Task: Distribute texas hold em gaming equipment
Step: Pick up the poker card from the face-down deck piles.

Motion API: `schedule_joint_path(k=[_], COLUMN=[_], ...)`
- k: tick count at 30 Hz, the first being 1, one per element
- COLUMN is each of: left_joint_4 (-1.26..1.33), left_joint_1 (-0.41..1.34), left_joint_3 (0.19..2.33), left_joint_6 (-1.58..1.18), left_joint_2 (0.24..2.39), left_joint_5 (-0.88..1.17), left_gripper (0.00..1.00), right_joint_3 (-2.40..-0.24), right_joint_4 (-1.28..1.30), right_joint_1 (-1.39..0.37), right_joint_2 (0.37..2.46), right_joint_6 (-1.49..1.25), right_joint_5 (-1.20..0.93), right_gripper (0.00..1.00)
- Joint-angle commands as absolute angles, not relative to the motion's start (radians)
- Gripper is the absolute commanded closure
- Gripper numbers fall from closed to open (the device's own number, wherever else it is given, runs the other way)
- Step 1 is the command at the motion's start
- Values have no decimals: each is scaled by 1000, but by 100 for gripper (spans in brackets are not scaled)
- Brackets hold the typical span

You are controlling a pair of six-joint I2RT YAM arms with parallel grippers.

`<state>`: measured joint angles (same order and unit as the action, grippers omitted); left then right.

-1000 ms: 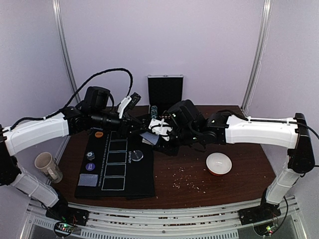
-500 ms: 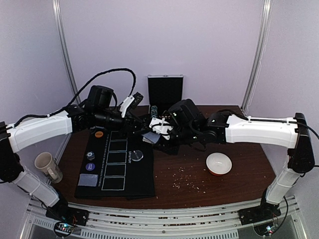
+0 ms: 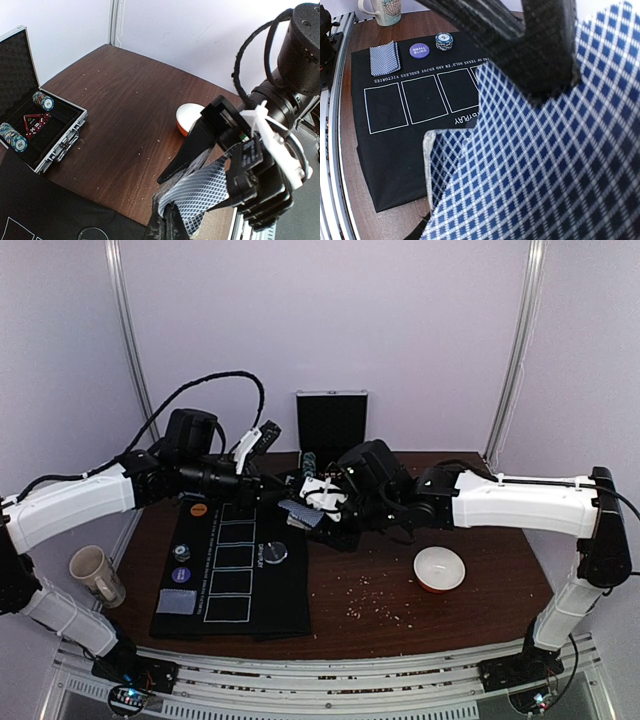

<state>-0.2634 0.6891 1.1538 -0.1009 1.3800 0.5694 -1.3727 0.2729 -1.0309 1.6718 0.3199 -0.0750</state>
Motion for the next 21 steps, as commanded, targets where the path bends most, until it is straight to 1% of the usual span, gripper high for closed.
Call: schedule_joint_path(k=[1, 8, 15, 21], left_joint_4=[-260, -243, -249, -356], left_joint_1=[698, 697, 673, 599], left_joint_3=[1147, 1094, 1085, 1071], left_joint_6=[-98, -151, -230, -332], left_joint_2=[1336, 1281, 1219, 1170], left_joint_5=[598, 673, 670, 686], left_gripper=[100, 100, 100, 100], right_joint_3=[-1362, -1332, -1303, -1281], right_joint_4=[242, 237, 241, 255], right_joint_1=[-1024, -992, -959, -944], right_joint_2=[1634, 1613, 1592, 1571], right_joint_6=[332, 323, 319, 319], right_joint_5=[-55, -58, -46, -34], right_gripper=[51, 51, 51, 51])
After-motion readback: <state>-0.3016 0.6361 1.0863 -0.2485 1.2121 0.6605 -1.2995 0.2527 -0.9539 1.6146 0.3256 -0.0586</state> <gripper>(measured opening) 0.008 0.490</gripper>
